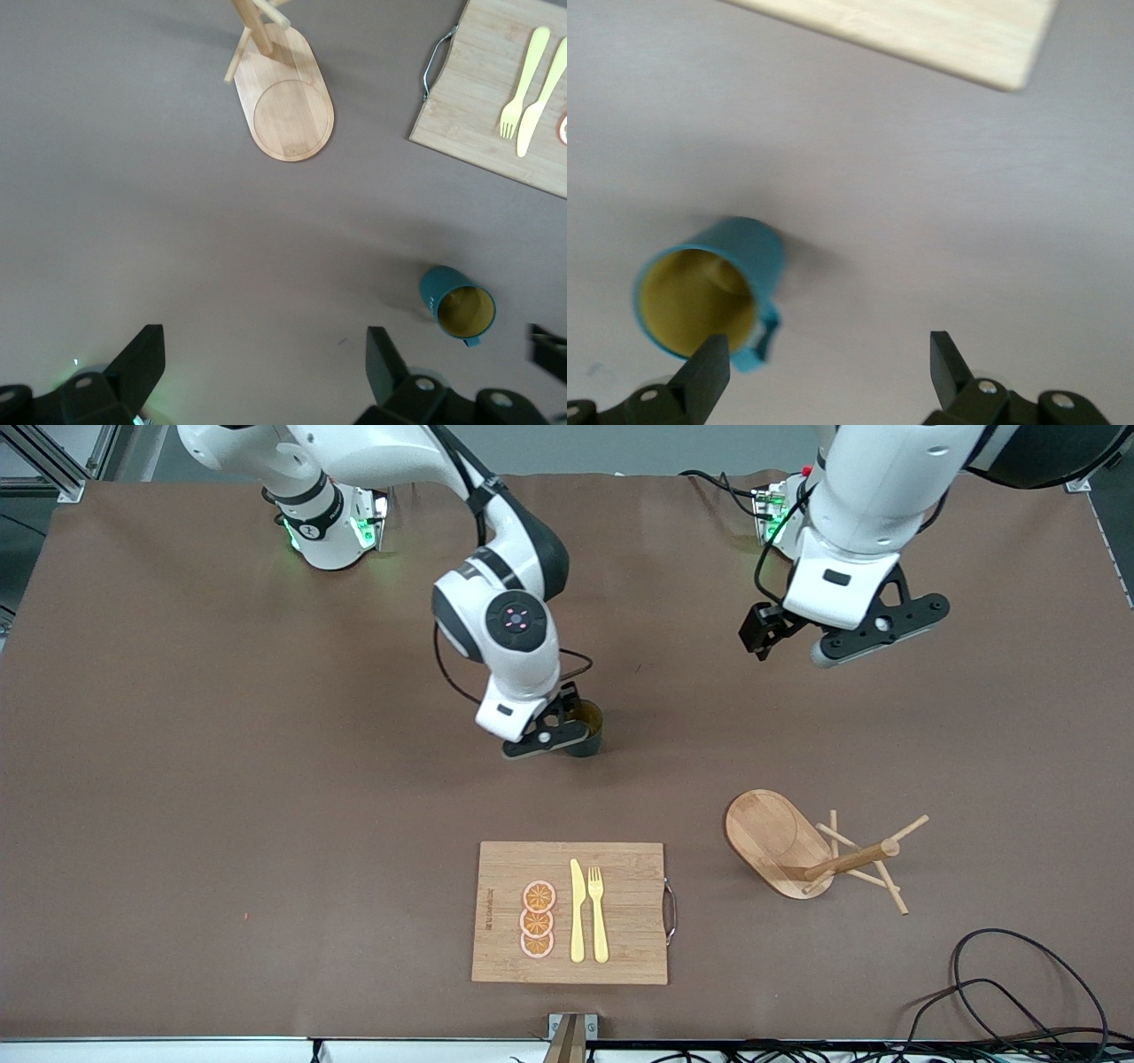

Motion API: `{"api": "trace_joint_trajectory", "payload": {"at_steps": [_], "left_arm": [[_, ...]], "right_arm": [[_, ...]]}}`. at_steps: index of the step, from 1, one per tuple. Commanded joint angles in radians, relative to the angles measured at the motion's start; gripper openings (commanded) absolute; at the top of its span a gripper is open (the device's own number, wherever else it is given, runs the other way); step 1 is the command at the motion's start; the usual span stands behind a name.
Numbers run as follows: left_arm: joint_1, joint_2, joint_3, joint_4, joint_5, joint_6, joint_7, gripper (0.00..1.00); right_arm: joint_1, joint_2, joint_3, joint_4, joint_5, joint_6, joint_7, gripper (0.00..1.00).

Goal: Pass cup and hang on rack
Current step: 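Release the mug with the right gripper while the left gripper approaches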

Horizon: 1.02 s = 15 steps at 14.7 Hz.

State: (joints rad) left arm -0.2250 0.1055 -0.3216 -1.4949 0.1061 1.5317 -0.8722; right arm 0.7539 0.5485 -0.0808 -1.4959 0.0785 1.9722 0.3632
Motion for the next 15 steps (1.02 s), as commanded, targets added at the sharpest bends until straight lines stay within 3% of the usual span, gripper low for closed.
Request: {"api": "trace_joint_trajectory", "payload": {"at_steps": [1, 3, 6, 9, 10, 12, 15], "left_arm": [[-0.028, 0.022, -0.004, 0.012, 0.055, -0.01, -0.033, 1.0], [-0.065, 0.032, -0.005, 0.015, 0.118, -0.008, -0.053, 1.0], [-0.089, 0.054, -0.01, 0.039, 0.122, -0.008, -0.074, 0.91], [-0.174, 0.082, -0.008, 0.047, 0.165, -0.005, -0.23, 0.92], [-0.215, 0.097, -0.008, 0.047, 0.208, -0.005, -0.284, 0.98], [-0.276, 0.129, -0.008, 0.056, 0.279, -0.005, -0.361, 1.0], [-0.402, 0.235, -0.007, 0.1, 0.401, -0.005, -0.517, 1.0]], "right_arm": [[-0.111, -0.086, 0.016, -0.029, 0.0, -0.087, -0.07, 1.0], [-0.218, -0.134, 0.016, -0.027, 0.0, -0.157, -0.07, 1.0], [-0.381, -0.174, 0.018, -0.02, 0.001, -0.213, -0.075, 1.0], [-0.496, -0.214, 0.013, -0.017, -0.002, -0.266, -0.206, 1.0], [-0.534, -0.231, 0.015, -0.017, -0.005, -0.292, -0.233, 1.0], [-0.582, -0.246, -0.002, -0.009, -0.013, -0.311, -0.234, 1.0], [-0.654, -0.268, -0.022, 0.031, -0.014, -0.344, -0.234, 1.0]]}}
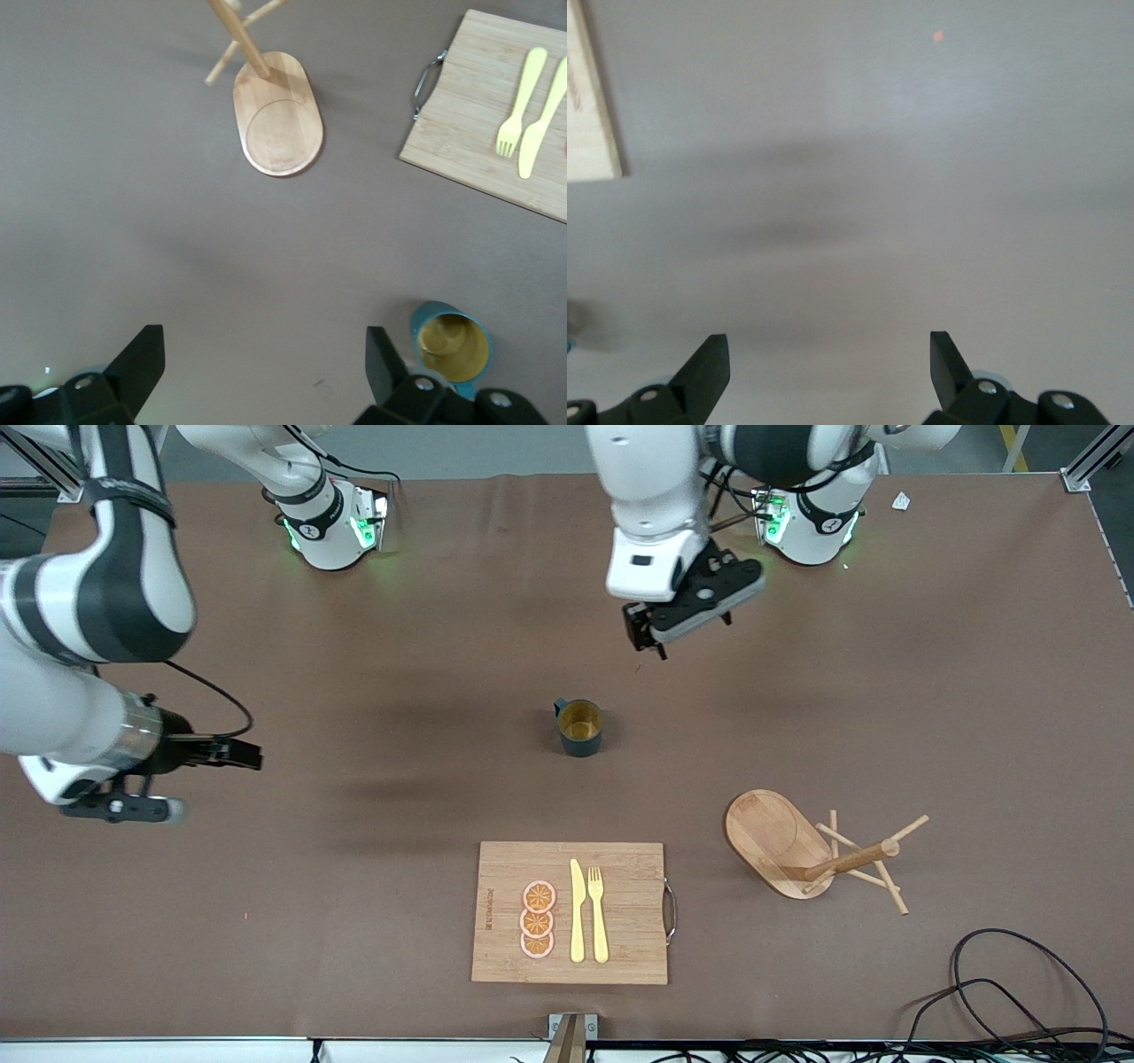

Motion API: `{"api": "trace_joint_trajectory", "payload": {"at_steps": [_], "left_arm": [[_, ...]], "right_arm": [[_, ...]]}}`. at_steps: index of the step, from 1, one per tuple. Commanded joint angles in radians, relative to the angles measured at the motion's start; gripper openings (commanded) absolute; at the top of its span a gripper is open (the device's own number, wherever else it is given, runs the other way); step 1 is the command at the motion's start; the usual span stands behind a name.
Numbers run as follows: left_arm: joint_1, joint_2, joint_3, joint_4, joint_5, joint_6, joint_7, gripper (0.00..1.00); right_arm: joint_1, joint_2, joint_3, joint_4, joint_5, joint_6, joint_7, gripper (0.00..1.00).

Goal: Pass cup and hang on rack
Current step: 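Release the mug with the right gripper while the left gripper approaches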

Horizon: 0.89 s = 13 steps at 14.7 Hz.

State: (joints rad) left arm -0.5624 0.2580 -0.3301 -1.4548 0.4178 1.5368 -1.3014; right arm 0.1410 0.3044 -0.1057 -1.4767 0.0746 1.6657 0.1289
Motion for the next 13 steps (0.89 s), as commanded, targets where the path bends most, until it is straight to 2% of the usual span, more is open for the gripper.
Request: {"api": "trace_joint_trajectory", "payload": {"at_steps": [1, 5, 8, 10, 11, 13], "left_arm": [[-0.117, 0.114, 0.002, 0.062, 0.146, -0.01, -0.143, 1.0], [-0.284, 0.262, 0.014, 0.09, 0.364, -0.01, -0.335, 0.99], [-0.371, 0.383, 0.02, 0.137, 0.542, -0.011, -0.438, 0.99], [-0.422, 0.455, 0.031, 0.149, 0.64, -0.014, -0.493, 0.99], [-0.451, 0.483, 0.048, 0.149, 0.685, -0.017, -0.518, 0.99], [-0.487, 0.518, 0.081, 0.152, 0.69, -0.015, -0.586, 0.99]], "right_arm": [[-0.064, -0.024, 0.003, 0.039, -0.01, -0.084, -0.002, 1.0], [-0.123, -0.024, 0.001, 0.058, -0.033, -0.133, -0.072, 1.0], [-0.141, -0.027, -0.002, 0.058, -0.085, -0.153, -0.152, 1.0], [-0.158, -0.025, -0.003, 0.061, -0.087, -0.153, -0.173, 1.0], [-0.161, -0.024, -0.003, 0.076, -0.087, -0.153, -0.172, 1.0], [-0.179, -0.015, -0.005, 0.093, -0.087, -0.158, -0.173, 1.0]]}}
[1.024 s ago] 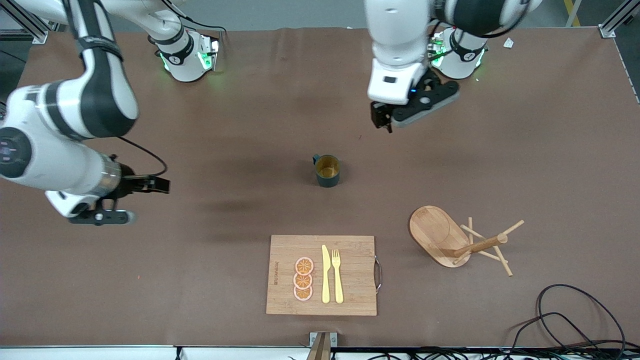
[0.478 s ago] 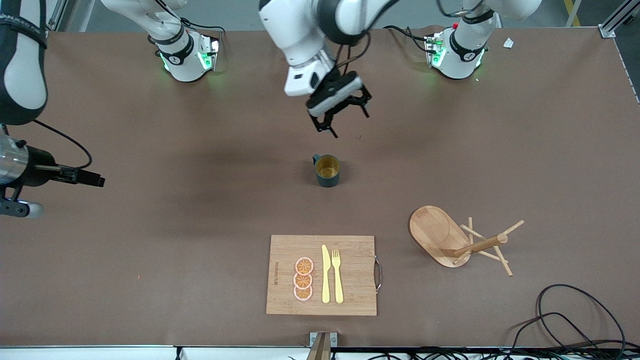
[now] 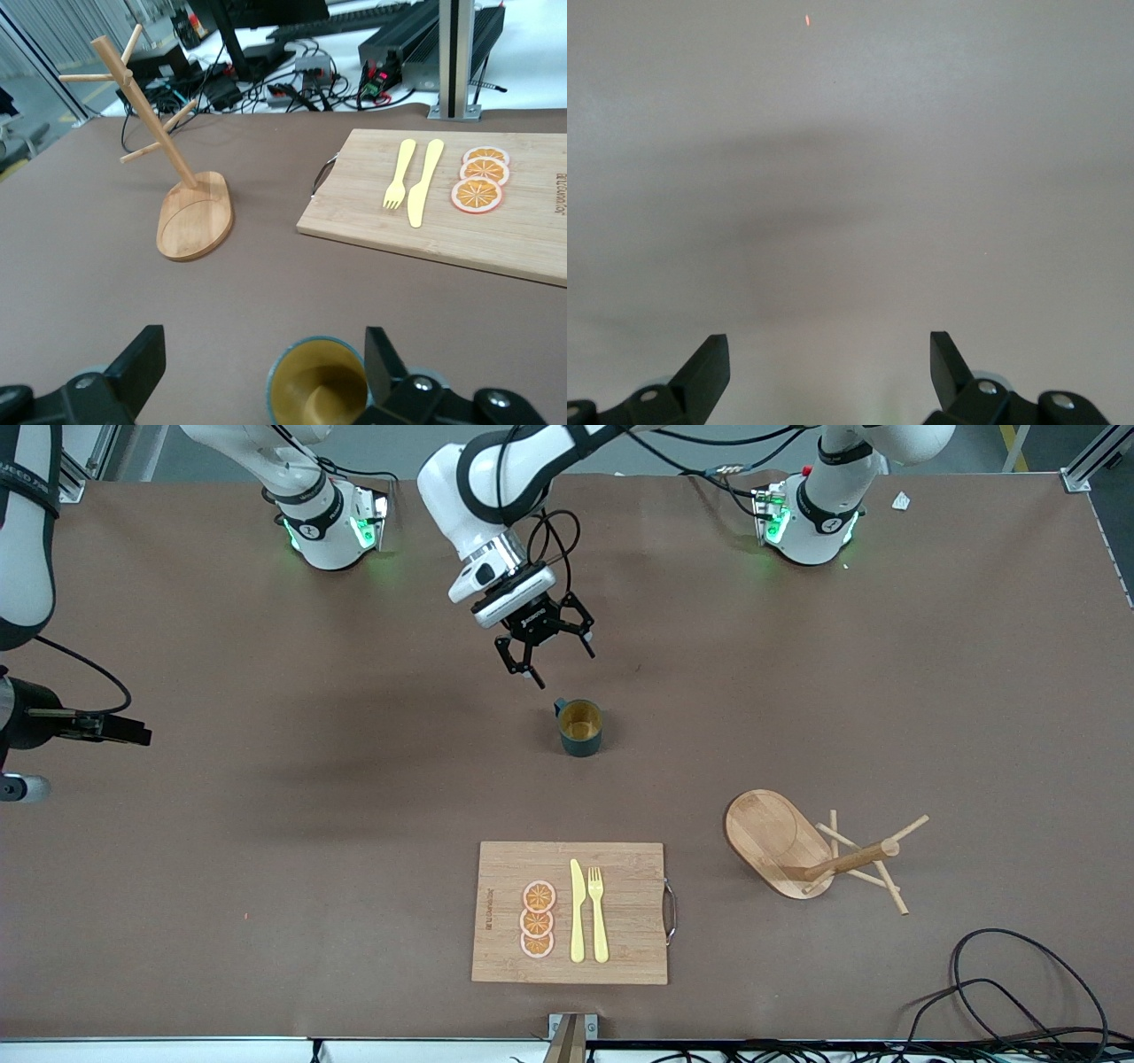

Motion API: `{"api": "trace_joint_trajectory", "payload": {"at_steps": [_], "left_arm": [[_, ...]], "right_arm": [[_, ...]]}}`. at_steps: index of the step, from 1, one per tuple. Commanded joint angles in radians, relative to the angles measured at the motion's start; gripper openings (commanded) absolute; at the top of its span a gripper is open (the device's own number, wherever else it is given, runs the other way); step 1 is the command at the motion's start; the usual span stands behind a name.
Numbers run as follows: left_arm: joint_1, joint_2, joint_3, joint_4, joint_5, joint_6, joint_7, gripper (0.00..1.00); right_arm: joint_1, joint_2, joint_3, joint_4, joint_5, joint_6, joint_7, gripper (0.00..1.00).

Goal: Pass cup and hang on rack
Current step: 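Lower the left gripper onto the mug handle and grasp it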

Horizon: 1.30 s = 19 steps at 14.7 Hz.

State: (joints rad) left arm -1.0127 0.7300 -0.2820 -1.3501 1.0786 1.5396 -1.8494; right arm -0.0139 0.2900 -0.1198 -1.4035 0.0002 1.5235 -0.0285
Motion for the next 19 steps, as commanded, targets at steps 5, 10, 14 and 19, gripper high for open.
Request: {"api": "trace_joint_trajectory", "payload": {"at_steps": [5, 10, 14, 19], "left_arm": [[-0.089, 0.186, 0.124, 0.15, 0.032, -0.012, -0.18, 0.99], [-0.09, 0.219, 0.145, 0.169, 0.032, 0.054, -0.258, 0.98], [-0.115, 0.264, 0.145, 0.19, 0.032, 0.054, -0.326, 0.98], [-0.132, 0.312, 0.147, 0.19, 0.034, 0.054, -0.396, 0.98]], "right_arm": [[-0.031, 0.001, 0.011, 0.029, 0.003, -0.016, -0.01, 1.0], [-0.021, -0.023, 0.017, 0.029, 0.011, -0.075, -0.005, 1.0], [-0.031, -0.058, 0.015, 0.02, 0.014, -0.08, -0.005, 1.0], [-0.023, -0.127, 0.017, -0.043, 0.014, -0.052, -0.001, 1.0]]}}
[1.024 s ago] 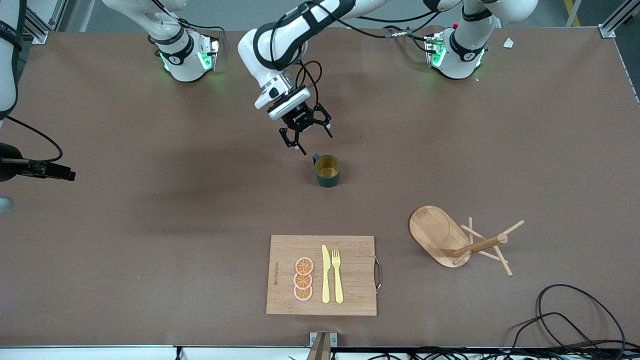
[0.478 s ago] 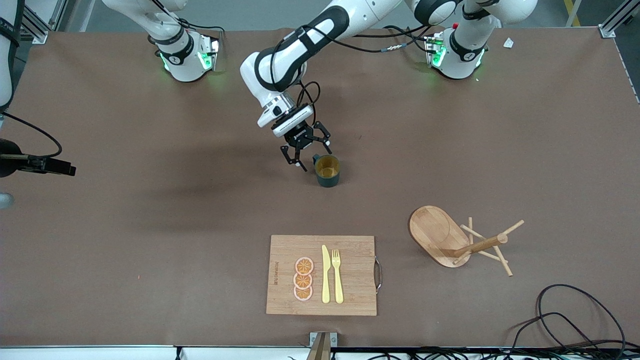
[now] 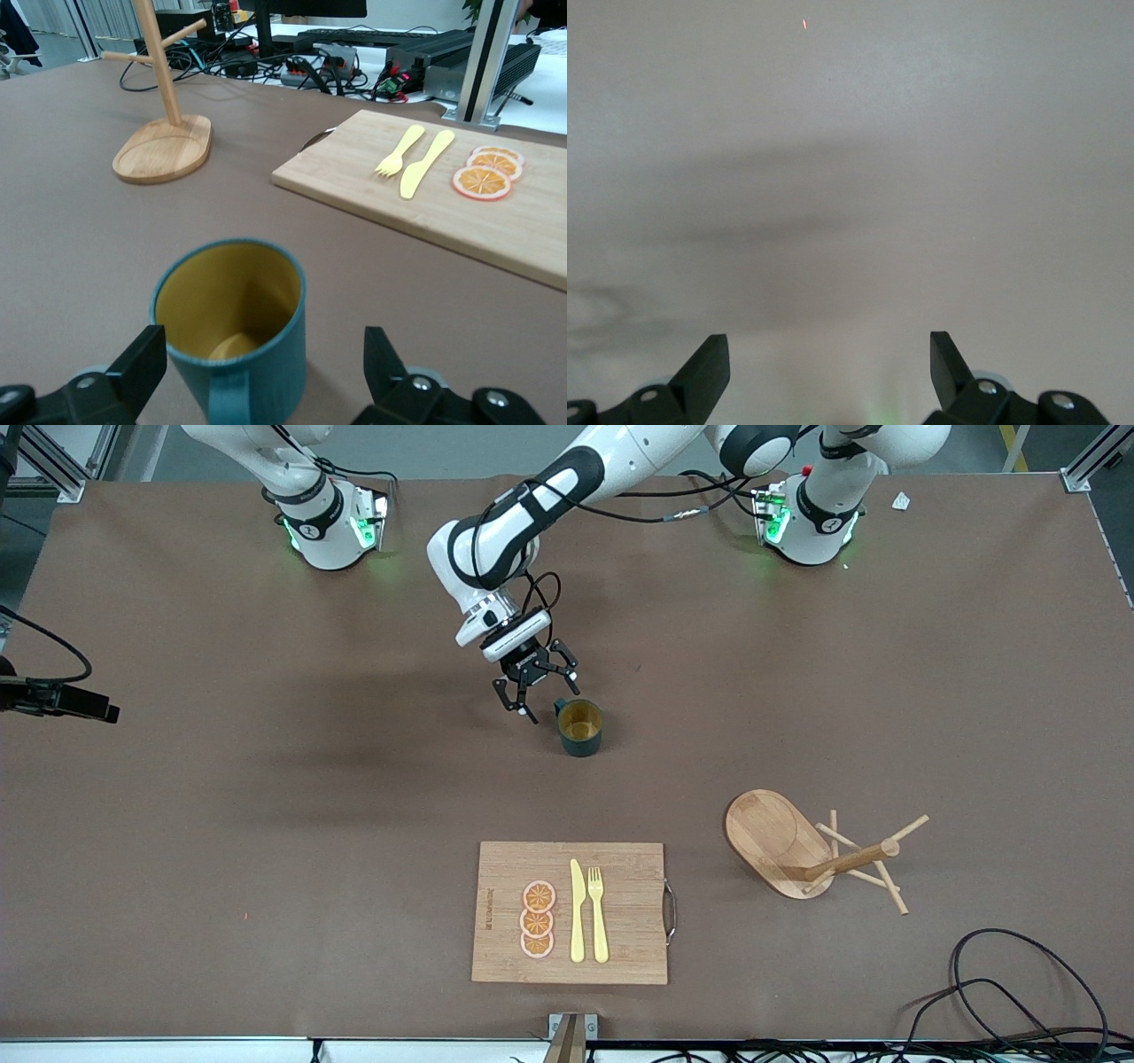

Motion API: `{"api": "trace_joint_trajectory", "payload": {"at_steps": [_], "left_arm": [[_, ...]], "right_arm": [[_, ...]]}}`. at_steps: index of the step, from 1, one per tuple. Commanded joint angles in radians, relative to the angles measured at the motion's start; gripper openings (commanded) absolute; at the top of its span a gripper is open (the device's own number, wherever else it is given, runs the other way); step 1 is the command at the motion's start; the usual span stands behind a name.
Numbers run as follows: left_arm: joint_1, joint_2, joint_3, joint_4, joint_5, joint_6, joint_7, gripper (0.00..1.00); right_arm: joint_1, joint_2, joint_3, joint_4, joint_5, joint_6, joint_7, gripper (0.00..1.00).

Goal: Pass cup and hang on rack
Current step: 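Lower the left gripper onto the mug handle and grasp it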

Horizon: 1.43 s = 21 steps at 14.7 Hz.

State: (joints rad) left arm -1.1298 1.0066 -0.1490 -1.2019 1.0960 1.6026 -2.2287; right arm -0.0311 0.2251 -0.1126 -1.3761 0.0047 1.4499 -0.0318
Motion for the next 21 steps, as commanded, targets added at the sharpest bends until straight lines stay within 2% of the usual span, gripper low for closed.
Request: {"api": "trace_joint_trajectory", "payload": {"at_steps": [1, 3, 8, 10, 16, 19, 21], "left_arm": [[-0.018, 0.046, 0.014, 0.042, 0.016, -0.007, -0.029, 0.98], [-0.018, 0.066, 0.016, 0.044, 0.016, -0.003, -0.058, 0.98], [-0.042, 0.099, 0.055, 0.044, 0.016, 0.033, -0.097, 0.98], [-0.042, 0.099, 0.055, 0.044, 0.016, 0.034, -0.097, 0.94], [-0.042, 0.102, 0.054, 0.044, 0.015, 0.057, -0.135, 0.57], [-0.041, 0.102, 0.054, 0.042, 0.013, 0.086, -0.141, 0.34], [-0.038, 0.104, 0.054, 0.039, 0.012, 0.102, -0.138, 0.24]], "right_arm": [[-0.004, -0.076, 0.01, -0.08, 0.011, 0.018, 0.022, 1.0], [-0.003, -0.107, 0.017, -0.107, 0.014, 0.017, 0.079, 1.0], [-0.003, -0.24, 0.024, -0.239, 0.014, 0.035, 0.078, 1.0], [-0.009, -0.28, 0.021, -0.277, 0.014, 0.041, 0.078, 1.0], [-0.009, -0.299, 0.017, -0.278, 0.015, 0.041, 0.078, 1.0], [-0.009, -0.299, 0.022, -0.268, 0.017, 0.046, 0.078, 1.0], [-0.004, -0.299, 0.024, -0.259, 0.015, 0.041, 0.078, 1.0]]}}
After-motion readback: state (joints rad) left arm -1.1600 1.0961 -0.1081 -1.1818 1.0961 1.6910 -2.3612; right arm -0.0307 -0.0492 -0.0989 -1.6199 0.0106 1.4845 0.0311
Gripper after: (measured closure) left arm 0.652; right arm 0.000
